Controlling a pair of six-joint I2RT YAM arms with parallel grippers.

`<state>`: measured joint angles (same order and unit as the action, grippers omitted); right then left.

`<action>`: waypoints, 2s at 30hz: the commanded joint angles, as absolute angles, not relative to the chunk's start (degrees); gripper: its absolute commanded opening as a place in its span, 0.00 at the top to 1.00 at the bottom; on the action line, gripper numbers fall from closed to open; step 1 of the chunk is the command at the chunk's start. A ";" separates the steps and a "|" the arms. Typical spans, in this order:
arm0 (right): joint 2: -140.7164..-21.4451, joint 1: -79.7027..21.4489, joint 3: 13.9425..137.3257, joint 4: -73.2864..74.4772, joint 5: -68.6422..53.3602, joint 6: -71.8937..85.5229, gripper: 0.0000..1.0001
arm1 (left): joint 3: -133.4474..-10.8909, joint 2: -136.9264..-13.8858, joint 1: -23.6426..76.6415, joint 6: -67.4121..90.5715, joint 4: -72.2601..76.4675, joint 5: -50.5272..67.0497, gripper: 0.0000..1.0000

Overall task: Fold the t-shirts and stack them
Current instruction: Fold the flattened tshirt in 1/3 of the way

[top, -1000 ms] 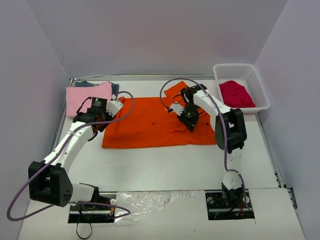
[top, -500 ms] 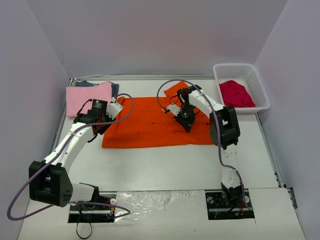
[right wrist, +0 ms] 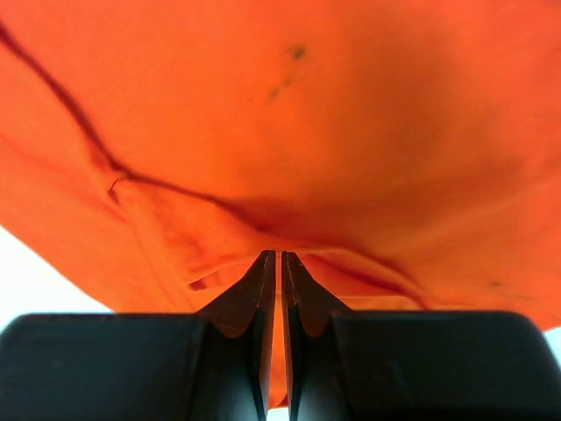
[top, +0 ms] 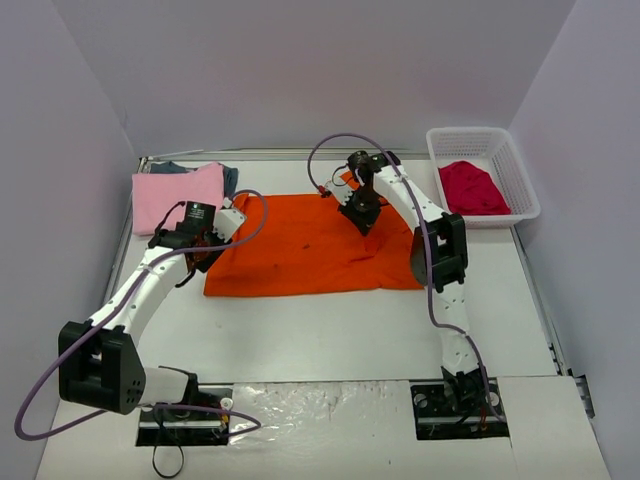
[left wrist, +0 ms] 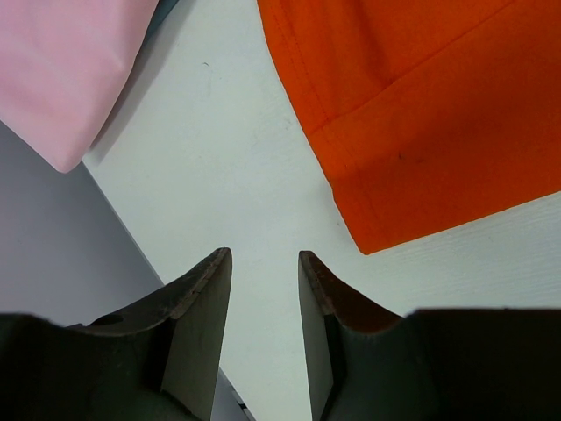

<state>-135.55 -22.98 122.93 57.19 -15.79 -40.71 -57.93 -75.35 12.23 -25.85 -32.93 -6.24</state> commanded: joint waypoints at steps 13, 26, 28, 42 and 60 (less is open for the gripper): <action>-124.22 -22.76 117.27 58.98 -14.15 -39.20 0.98 | -58.89 -73.39 11.51 -23.99 -33.31 -6.33 0.65; -115.13 -23.38 94.40 53.00 -16.08 -37.88 0.98 | -57.75 -73.57 11.43 -23.55 -32.61 -4.83 0.64; -116.10 -23.73 94.13 52.21 -16.61 -37.27 0.98 | -57.57 -73.48 11.43 -23.55 -32.43 -4.92 0.64; -122.86 -26.28 96.94 50.45 -16.96 -36.03 0.99 | -56.25 -73.30 11.42 -23.55 -31.64 -4.83 0.64; -134.29 -26.28 115.84 52.73 -13.10 -36.83 0.99 | -55.55 -73.30 10.90 -23.38 -32.17 -4.83 0.64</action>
